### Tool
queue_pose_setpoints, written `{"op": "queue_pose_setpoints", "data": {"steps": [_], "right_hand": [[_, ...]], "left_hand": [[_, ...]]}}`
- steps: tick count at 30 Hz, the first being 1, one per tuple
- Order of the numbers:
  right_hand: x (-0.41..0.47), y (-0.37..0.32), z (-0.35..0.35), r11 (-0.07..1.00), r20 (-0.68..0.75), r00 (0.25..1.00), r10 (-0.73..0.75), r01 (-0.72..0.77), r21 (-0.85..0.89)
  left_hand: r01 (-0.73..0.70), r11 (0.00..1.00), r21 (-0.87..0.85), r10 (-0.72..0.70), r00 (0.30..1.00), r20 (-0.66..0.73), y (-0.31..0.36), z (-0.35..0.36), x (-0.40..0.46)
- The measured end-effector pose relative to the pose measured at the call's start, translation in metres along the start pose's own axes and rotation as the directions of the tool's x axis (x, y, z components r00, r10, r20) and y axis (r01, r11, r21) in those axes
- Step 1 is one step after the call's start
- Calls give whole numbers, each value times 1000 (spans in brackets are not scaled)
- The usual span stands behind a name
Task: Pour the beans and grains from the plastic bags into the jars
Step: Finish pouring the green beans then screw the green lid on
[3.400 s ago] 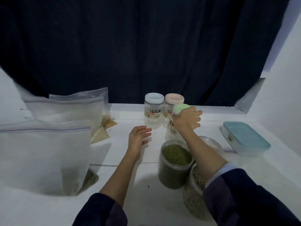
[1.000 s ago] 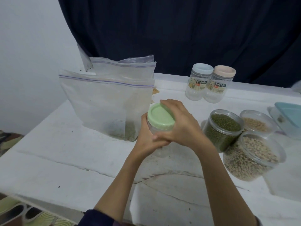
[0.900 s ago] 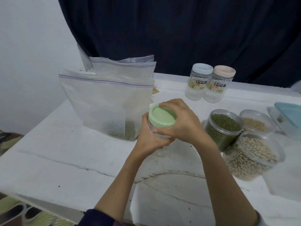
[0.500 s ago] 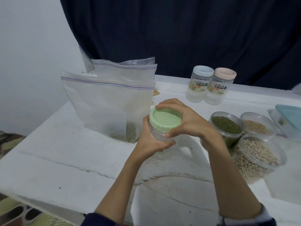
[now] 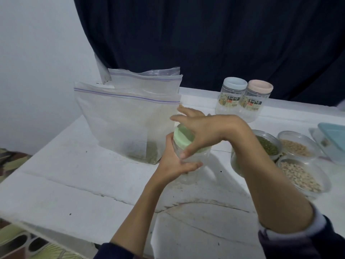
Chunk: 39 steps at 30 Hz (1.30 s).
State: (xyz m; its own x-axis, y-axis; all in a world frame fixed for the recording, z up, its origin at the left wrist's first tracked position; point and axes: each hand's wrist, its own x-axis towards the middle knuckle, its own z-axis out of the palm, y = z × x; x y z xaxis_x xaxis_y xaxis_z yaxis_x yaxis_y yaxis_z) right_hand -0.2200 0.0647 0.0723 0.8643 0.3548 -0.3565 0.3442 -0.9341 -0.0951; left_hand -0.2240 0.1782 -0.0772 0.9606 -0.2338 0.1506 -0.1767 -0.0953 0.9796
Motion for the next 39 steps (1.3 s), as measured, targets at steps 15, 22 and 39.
{"op": "queue_pose_setpoints", "data": {"steps": [15, 22, 39], "right_hand": [[1, 51, 15, 378, -573, 804, -156, 585, 718], [34, 74, 75, -561, -196, 861, 469, 461, 687], [76, 83, 167, 658, -331, 653, 681, -347, 668]], "left_hand": [[15, 1000, -7, -15, 1000, -26, 1, -3, -1], [17, 1000, 13, -16, 999, -31, 1, 3, -1], [11, 999, 40, -6, 992, -123, -6, 5, -8]]}}
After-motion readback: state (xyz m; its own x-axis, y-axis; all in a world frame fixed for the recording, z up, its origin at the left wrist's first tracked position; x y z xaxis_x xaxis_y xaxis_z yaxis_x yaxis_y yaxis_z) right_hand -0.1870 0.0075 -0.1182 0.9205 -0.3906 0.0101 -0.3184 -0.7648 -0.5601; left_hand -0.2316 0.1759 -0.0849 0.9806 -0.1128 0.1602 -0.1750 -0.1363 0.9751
